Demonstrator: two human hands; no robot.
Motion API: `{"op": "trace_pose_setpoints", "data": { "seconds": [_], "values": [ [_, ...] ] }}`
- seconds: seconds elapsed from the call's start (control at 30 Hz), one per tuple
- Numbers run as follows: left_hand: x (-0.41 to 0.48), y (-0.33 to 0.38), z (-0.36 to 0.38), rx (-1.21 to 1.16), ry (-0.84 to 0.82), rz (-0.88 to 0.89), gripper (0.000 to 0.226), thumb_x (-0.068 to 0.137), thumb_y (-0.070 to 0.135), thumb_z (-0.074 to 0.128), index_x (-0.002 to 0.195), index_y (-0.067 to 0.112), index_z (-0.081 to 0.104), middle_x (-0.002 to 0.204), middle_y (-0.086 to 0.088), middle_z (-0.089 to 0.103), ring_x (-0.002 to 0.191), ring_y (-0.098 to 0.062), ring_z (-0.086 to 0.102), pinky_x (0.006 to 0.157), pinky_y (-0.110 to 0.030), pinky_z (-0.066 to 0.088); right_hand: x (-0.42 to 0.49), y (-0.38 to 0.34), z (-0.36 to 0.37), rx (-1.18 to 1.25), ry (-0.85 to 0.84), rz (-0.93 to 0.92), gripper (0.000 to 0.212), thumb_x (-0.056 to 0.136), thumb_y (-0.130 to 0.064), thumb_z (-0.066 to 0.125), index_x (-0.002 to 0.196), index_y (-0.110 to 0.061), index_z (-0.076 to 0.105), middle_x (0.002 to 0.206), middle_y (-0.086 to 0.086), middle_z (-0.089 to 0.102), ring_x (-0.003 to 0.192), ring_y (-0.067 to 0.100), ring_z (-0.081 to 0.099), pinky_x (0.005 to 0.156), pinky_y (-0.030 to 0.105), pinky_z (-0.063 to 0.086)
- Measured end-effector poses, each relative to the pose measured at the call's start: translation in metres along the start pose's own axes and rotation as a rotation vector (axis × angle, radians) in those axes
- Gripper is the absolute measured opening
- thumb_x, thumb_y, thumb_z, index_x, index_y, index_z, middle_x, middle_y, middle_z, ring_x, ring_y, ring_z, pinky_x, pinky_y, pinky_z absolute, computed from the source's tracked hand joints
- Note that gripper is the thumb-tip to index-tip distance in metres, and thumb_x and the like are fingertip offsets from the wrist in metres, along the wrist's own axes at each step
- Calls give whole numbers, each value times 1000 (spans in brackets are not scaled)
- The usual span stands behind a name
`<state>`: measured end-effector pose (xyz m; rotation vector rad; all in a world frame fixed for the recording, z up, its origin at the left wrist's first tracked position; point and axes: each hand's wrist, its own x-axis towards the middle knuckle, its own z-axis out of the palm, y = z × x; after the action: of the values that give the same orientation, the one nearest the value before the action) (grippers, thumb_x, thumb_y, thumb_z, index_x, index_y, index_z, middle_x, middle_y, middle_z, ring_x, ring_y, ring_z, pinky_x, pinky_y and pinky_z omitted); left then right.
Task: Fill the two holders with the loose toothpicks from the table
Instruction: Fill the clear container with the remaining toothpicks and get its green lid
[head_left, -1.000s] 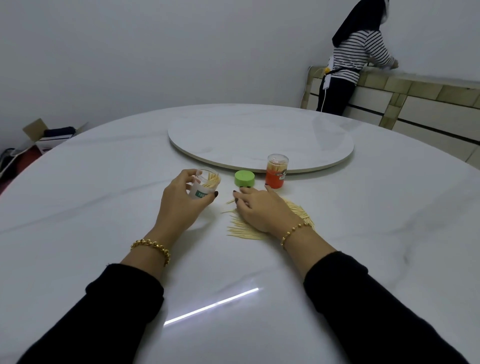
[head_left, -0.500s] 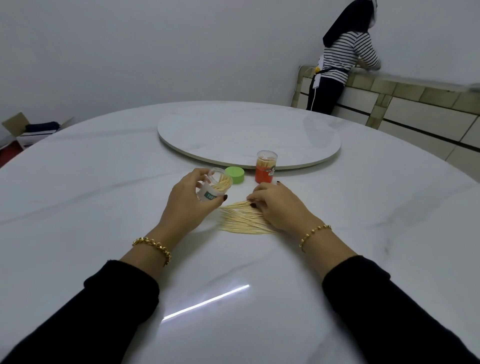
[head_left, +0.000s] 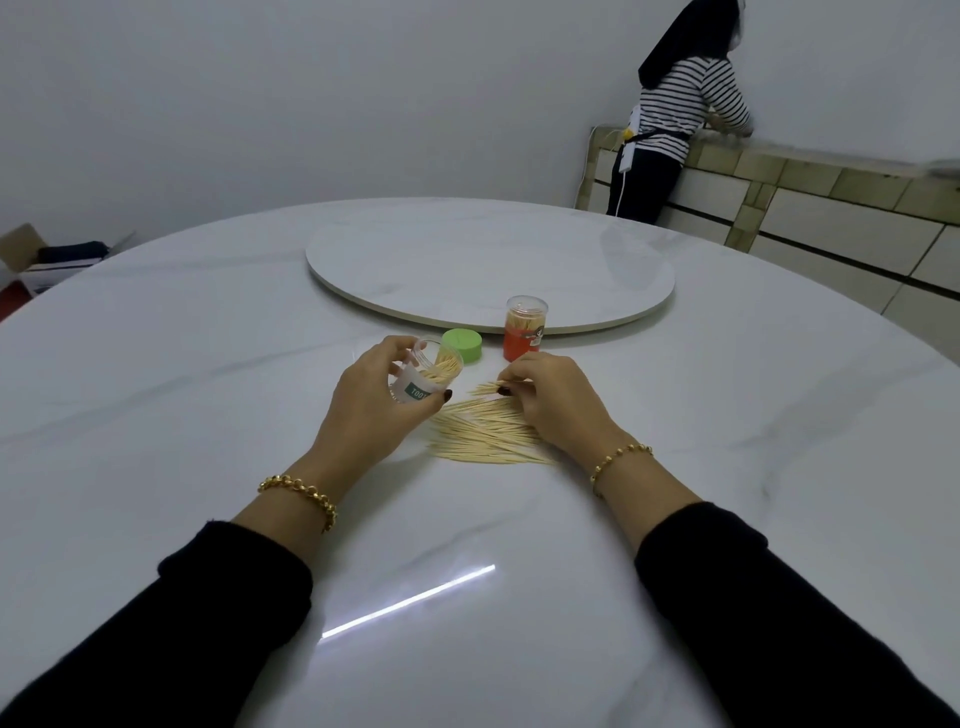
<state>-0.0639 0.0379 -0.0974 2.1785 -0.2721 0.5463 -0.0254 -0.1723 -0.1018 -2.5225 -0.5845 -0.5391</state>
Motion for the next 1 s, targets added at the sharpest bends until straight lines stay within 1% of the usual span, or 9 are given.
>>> {"op": "trace_pose_setpoints", "data": {
  "seconds": [0.13, 0.27, 0.33, 0.47, 0.63, 0.8, 0.87, 0.93, 1.0],
  "values": [
    [0, -1, -1, -6, 16, -7, 52, 74, 28, 80, 120, 20, 55, 112, 2, 60, 99, -11, 54, 67, 2, 36, -2, -2, -3, 142, 101, 84, 14, 88, -4, 60, 94, -6, 73, 91, 8, 73, 85, 22, 64, 75, 25, 47],
    [1, -2, 1, 19, 12, 7, 52, 74, 30, 79, 119, 21, 55, 111, 4, 60, 99, -11, 55, 68, -3, 37, 0, -7, -7, 421, 196, 220, 15, 89, -4, 60, 89, -9, 73, 84, 1, 74, 81, 6, 67, 74, 9, 45],
    [1, -2, 2, 29, 2, 23, 53, 74, 30, 79, 120, 21, 55, 111, 5, 60, 98, -11, 55, 73, -7, 37, 2, -12, -11, 575, 228, 285, 17, 91, -5, 57, 86, -11, 72, 82, -2, 74, 83, 5, 68, 79, 14, 48],
    [1, 0, 3, 46, -12, 52, 55, 73, 33, 79, 121, 20, 55, 111, 6, 60, 96, -11, 56, 84, -26, 45, 7, -23, -19, 832, 274, 337, 23, 94, -8, 56, 82, -18, 73, 82, 3, 74, 90, 23, 70, 89, 38, 54],
    [-2, 5, 5, 18, -60, 79, 56, 73, 35, 79, 122, 21, 55, 111, 6, 60, 98, -9, 55, 73, -8, 40, 10, -39, -31, 1096, 273, 405, 15, 97, -11, 53, 96, -9, 68, 89, 4, 74, 92, 19, 71, 95, 41, 51],
    [-4, 9, 9, 8, -90, 86, 58, 72, 39, 78, 123, 22, 55, 110, 8, 61, 97, -8, 56, 72, -7, 42, 14, -52, -40, 1219, 289, 435, 15, 97, -14, 53, 94, -11, 67, 88, 2, 74, 97, 22, 70, 103, 50, 43],
    [-4, 10, 9, 13, -93, 90, 59, 72, 40, 78, 123, 21, 55, 111, 7, 61, 97, -8, 56, 74, -11, 45, 15, -55, -42, 1263, 292, 424, 15, 96, -12, 52, 93, -9, 66, 87, 2, 74, 96, 23, 70, 103, 51, 43],
    [-4, 10, 9, 15, -93, 86, 59, 72, 40, 79, 123, 21, 55, 111, 6, 62, 96, -9, 56, 74, -14, 46, 16, -58, -44, 1312, 281, 411, 14, 96, -11, 51, 94, -8, 65, 86, 3, 74, 95, 23, 70, 98, 46, 49],
    [-5, 11, 9, 13, -90, 81, 58, 72, 39, 79, 122, 22, 55, 111, 6, 62, 95, -9, 56, 72, -12, 45, 16, -61, -45, 1385, 264, 402, 14, 96, -10, 51, 97, -5, 64, 86, 4, 73, 93, 23, 70, 81, 32, 57]
  ]
}}
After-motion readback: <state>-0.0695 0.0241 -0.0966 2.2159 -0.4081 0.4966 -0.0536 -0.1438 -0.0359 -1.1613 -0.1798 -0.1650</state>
